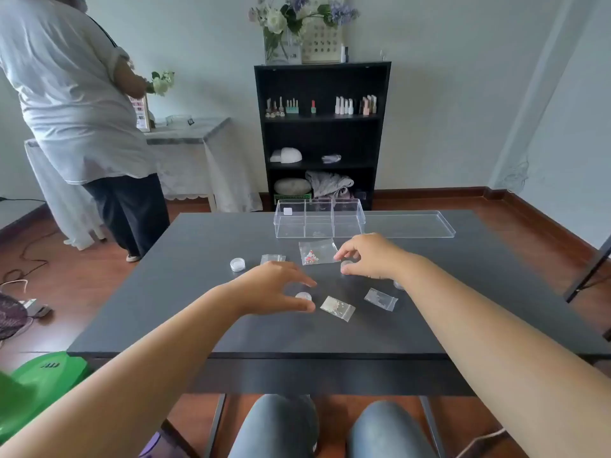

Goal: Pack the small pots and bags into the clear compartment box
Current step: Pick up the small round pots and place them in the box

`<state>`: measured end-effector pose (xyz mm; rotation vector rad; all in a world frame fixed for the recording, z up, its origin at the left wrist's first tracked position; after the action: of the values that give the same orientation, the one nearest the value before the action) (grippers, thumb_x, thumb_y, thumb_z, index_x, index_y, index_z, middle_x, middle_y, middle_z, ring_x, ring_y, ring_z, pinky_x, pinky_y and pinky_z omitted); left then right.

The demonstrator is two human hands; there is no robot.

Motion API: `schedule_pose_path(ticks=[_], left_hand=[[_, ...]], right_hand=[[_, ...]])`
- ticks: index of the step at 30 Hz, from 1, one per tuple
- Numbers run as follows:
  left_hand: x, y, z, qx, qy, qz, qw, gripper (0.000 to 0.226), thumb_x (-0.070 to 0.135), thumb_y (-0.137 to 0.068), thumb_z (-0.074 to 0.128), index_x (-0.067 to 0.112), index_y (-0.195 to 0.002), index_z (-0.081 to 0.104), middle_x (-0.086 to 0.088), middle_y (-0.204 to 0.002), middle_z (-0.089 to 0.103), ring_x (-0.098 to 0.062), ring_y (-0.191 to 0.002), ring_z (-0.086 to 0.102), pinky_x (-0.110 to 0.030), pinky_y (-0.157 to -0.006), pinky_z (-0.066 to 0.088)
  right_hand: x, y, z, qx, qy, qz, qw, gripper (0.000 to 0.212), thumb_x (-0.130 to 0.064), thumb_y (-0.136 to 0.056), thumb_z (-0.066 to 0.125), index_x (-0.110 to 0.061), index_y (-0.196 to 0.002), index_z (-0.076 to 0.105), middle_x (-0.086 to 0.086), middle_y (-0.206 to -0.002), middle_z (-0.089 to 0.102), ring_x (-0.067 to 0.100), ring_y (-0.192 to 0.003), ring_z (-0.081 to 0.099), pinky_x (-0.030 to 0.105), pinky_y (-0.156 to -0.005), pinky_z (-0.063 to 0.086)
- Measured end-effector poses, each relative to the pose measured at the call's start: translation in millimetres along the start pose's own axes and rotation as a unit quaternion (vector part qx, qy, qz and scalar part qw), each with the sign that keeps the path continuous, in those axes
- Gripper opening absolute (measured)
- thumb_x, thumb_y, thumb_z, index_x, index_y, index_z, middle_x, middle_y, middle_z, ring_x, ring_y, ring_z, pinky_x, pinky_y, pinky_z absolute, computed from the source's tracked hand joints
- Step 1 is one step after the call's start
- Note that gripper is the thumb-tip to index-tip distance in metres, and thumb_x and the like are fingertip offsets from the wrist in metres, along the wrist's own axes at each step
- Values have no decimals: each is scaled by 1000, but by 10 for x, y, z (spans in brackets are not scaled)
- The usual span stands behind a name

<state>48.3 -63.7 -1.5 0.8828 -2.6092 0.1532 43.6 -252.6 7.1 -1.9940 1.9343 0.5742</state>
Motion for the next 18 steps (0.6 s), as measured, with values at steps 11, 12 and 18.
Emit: schedule_pose_path(ticks=[11, 12, 18], left_hand=[[-106, 88, -2, 63, 11, 41, 997, 32, 54, -77, 69, 43, -107, 69, 20, -105, 59, 3, -100, 51, -15, -83, 39], [-123, 75, -31, 74, 12, 38, 996, 30, 53, -77, 70, 43, -105, 69, 20, -102, 59, 4, -96, 52, -11, -78, 37], [-339, -167, -510, 150, 27, -4, 988, 30, 41, -80, 71, 33, -109, 72, 16, -89, 64, 5, -80, 59, -16, -74, 48]], right_hand=[[75, 81, 63, 34, 24, 2, 999, 18, -22, -87, 66, -32, -101, 72, -5, -98, 62, 8, -85, 60, 16, -57, 36], [100, 79, 71, 36, 17, 7, 999, 17, -23, -87, 66, -33, -100, 72, -6, -96, 63, 6, -81, 59, 16, -55, 35], [51, 8, 50, 30, 34, -37, 998, 13, -24, -84, 67, -37, -86, 66, -9, -91, 59, 13, -83, 60, 21, -63, 43]])
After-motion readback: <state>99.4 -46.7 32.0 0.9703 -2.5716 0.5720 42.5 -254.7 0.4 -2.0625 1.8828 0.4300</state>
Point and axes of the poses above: each hand's wrist, its own y-axis away from the middle knuckle, its own z-axis out of the palm, x = y × z, the point moved 8 cm from there along -y, towards the middle knuckle
